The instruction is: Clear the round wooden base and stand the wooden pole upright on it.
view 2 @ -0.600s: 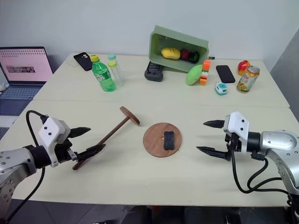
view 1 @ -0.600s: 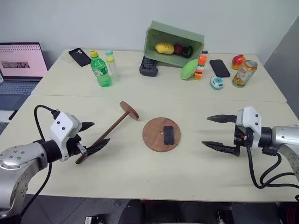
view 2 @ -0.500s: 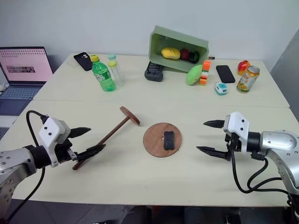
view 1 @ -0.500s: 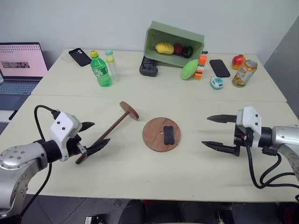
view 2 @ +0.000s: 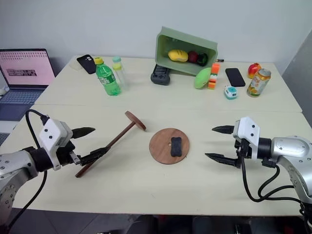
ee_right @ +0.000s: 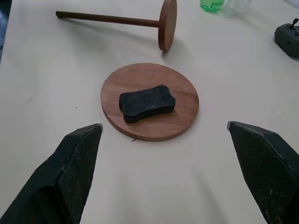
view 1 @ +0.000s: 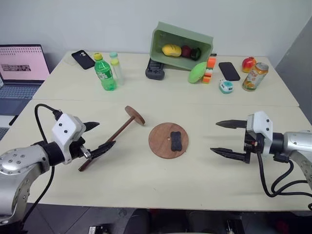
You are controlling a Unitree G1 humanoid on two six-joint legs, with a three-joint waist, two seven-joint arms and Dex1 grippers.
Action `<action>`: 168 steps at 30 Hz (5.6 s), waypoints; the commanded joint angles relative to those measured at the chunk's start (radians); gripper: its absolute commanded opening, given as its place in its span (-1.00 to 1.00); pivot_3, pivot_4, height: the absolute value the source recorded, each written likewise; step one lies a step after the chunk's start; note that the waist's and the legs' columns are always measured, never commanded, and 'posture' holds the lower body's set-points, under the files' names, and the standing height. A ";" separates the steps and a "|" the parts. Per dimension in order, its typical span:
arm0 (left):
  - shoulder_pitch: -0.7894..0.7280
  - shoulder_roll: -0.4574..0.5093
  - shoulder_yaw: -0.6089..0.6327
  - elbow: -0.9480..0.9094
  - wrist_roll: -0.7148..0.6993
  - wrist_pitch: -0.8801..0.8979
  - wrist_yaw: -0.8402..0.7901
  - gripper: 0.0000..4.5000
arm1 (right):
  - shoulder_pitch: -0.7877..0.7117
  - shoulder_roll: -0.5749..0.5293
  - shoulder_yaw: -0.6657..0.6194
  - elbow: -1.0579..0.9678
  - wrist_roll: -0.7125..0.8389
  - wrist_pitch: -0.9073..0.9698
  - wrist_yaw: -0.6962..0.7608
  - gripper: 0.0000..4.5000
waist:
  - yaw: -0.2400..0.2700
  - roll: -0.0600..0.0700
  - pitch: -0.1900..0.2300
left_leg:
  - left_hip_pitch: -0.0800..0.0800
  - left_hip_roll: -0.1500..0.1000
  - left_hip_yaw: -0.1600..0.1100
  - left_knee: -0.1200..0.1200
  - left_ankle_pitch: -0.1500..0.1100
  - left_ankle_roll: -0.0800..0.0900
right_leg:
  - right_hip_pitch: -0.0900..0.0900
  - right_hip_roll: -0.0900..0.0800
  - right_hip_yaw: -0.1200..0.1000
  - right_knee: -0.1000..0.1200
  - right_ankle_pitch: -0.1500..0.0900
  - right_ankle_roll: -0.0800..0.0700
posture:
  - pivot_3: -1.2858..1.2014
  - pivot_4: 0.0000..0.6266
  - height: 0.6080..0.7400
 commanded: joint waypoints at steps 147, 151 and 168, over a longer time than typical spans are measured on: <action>-1.078 -0.001 -0.953 0.788 0.477 0.305 -0.390 1.00 | 0.103 0.262 0.229 -0.300 -0.011 0.023 -0.252 0.99 | -0.004 0.005 0.004 | -0.005 -0.006 -0.004 0.006 0.001 0.000 | -0.004 0.006 -0.003 0.007 -0.001 0.000 | 0.03 -0.52 1.00; -1.089 -0.013 -0.967 0.808 0.506 0.304 -0.433 1.00 | 0.095 0.266 0.238 -0.308 -0.013 0.030 -0.262 0.99 | -0.005 0.005 0.004 | -0.005 -0.005 -0.004 0.006 0.001 0.000 | -0.004 0.006 -0.003 0.007 -0.001 0.000 | 0.03 -0.52 1.00; -1.044 -0.033 -0.953 0.783 0.565 0.334 -0.459 -0.46 | 0.094 0.270 0.258 -0.333 -0.010 0.049 -0.307 1.00 | -0.005 0.005 0.004 | -0.005 -0.004 -0.004 0.006 0.001 0.000 | -0.004 0.006 -0.003 0.008 -0.001 0.000 | 0.03 -0.52 1.00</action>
